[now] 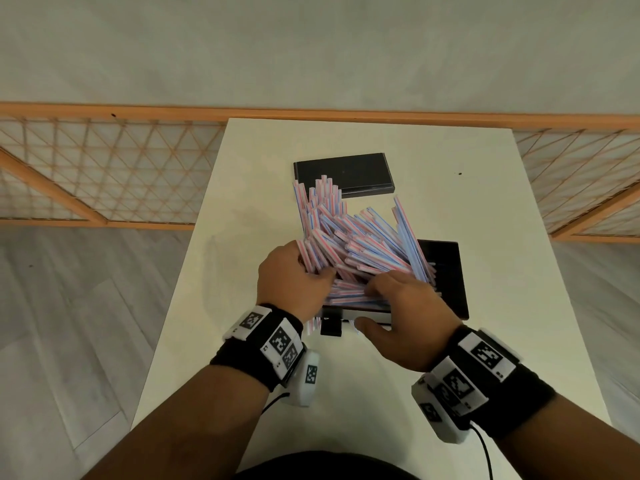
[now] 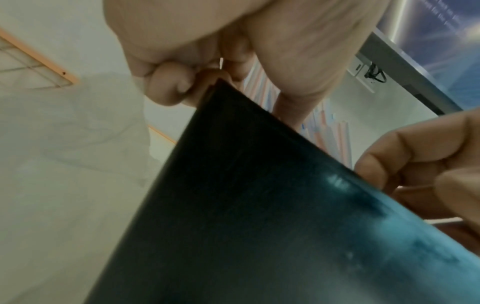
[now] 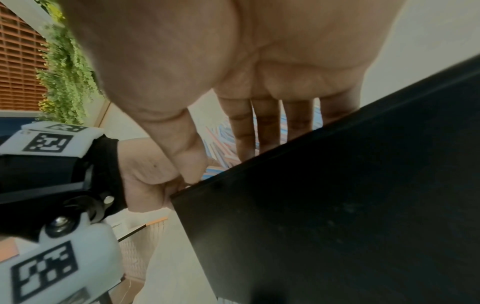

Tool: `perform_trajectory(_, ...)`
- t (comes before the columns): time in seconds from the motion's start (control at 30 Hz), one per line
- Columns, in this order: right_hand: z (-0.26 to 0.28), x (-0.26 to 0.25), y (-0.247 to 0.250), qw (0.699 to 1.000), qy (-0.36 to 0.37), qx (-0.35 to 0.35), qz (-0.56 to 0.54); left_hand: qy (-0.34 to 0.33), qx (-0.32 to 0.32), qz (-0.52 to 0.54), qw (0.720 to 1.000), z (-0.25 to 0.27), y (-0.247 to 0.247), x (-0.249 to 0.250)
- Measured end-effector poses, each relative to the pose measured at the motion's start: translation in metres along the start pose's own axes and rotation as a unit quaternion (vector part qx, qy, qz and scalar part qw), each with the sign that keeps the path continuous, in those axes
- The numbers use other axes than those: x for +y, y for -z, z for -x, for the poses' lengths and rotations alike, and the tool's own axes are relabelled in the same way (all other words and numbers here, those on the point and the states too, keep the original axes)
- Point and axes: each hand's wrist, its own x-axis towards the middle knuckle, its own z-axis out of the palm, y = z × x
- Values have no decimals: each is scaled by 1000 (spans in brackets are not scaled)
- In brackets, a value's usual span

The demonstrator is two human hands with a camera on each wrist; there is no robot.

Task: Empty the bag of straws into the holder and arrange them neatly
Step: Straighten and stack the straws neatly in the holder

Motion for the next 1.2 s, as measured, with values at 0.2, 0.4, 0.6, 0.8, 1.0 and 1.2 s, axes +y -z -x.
perform_trajectory(0.2,-5,-2,-1,1000,11,2,4,-31,-2,-36,999,-6,4,6)
perform_trajectory(0.4,-7,-2,2,1000,15,5,1,-51,-19,-32,998,-6,15,9)
perform_trajectory(0.6,-11,-3,8,999,26,33,-20,-64,0,-11,998,-10,33,16)
perform_trajectory(0.8,-15,-4,12,996,37,69,-37,-120,26,-8,992,-11,56,37)
perform_trajectory(1.0,-14,-11,26,980,83,162,-75,-219,46,8,975,1,84,67)
perform_trajectory(1.2,-25,-45,50,969,115,178,-131,-302,28,42,952,19,111,108)
